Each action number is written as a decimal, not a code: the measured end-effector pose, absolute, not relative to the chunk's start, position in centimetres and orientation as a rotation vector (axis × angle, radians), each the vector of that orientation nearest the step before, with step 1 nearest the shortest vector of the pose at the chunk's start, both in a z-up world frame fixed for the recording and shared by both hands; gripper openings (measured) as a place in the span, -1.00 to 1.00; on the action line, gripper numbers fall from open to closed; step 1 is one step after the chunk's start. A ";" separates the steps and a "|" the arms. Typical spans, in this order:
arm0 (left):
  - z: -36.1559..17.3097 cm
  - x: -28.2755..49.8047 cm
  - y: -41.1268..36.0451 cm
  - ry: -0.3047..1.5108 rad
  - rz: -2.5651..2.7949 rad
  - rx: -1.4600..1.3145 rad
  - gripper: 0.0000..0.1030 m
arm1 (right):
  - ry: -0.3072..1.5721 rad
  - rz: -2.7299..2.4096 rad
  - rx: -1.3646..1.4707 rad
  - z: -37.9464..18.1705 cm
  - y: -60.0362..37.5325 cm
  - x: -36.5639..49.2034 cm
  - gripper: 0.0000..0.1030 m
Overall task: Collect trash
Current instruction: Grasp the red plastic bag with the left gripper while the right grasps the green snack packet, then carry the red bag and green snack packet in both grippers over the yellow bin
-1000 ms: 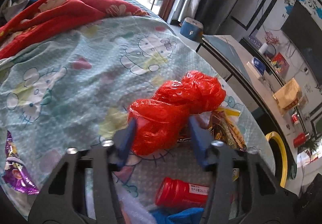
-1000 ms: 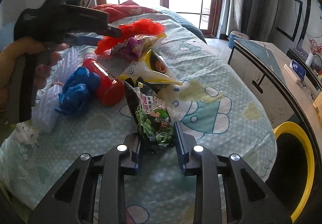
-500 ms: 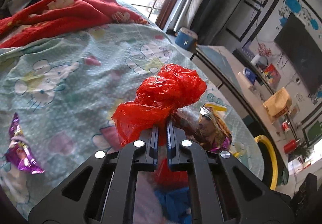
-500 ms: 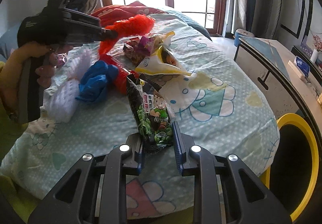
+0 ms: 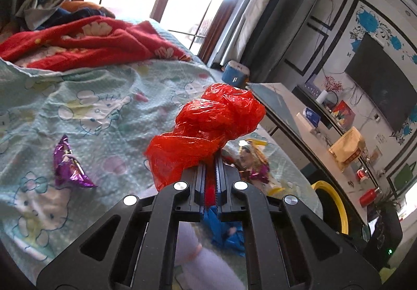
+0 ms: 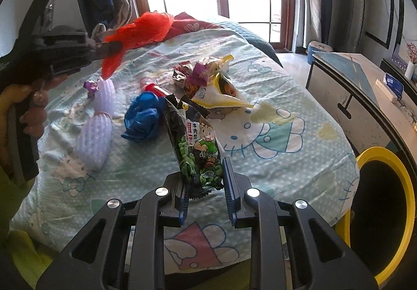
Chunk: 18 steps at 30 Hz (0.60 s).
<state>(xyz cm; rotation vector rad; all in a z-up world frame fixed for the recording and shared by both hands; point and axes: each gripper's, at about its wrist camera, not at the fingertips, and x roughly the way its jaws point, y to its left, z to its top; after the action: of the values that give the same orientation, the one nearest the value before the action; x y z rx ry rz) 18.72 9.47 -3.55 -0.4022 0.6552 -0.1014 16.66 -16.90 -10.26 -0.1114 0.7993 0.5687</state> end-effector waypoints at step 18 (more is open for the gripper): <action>-0.9 14.2 4.9 0.604 -0.188 -0.318 -0.96 | 0.727 0.543 -0.041 -6.7 -19.4 15.4 -0.57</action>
<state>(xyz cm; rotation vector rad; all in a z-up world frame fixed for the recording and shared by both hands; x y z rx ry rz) 14.22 4.88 -0.91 -0.3184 0.6042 -0.1883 15.44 -19.44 -6.73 -0.0410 0.7266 0.5433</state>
